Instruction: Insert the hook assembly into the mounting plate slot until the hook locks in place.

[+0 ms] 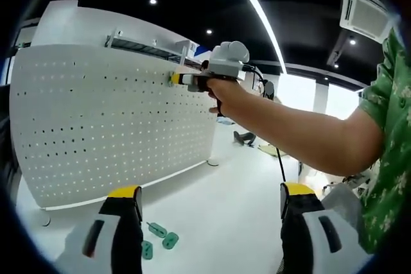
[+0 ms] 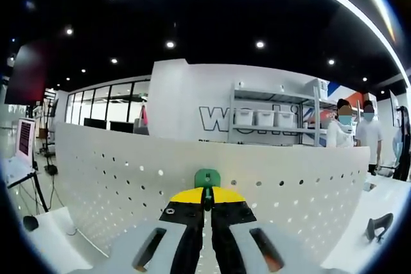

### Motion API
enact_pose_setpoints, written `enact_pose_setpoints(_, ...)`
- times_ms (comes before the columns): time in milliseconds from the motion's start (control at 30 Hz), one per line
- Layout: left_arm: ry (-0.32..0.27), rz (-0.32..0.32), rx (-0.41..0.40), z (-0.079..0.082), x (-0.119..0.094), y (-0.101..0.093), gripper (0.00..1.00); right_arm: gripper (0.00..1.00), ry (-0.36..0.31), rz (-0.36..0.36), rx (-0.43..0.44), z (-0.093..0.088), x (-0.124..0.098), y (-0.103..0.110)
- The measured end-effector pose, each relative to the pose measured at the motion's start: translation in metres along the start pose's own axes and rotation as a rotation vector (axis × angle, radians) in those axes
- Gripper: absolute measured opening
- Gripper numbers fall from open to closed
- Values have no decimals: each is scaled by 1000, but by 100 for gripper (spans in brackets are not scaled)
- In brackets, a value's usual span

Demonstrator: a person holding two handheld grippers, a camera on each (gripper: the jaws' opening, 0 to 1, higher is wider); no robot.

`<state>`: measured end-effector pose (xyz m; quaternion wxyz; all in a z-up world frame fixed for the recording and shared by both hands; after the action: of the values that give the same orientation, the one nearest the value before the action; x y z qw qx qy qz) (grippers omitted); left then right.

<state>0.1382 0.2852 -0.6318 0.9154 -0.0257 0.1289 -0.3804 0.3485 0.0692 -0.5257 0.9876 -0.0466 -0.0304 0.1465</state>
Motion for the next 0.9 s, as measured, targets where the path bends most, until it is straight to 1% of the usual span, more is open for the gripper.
enact_pose_setpoints(167,1,-2,2,0,0,0,91,1,11,0,-2,-4,1,0)
enact_pose_setpoints(700,6,3,-2,-1,0,2,90,1,11,4,-4,-6,1,1)
enact_pose_setpoints(900,10,3,-2,-2,-1,1,90,2,12,4,-22,-6,2,1)
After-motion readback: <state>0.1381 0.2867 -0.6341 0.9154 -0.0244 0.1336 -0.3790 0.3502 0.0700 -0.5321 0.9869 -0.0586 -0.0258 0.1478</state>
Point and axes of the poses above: the point that each gripper's makers call its tool centre point, and the gripper's own axes: x roughly forward along the fingers, y roughly to its left, z roughly out of its top, the point moved 7 cm from there along -x, roughly backward along the fingers, and after that the axes turned 10 degrees about z, right-handed, at the moved point
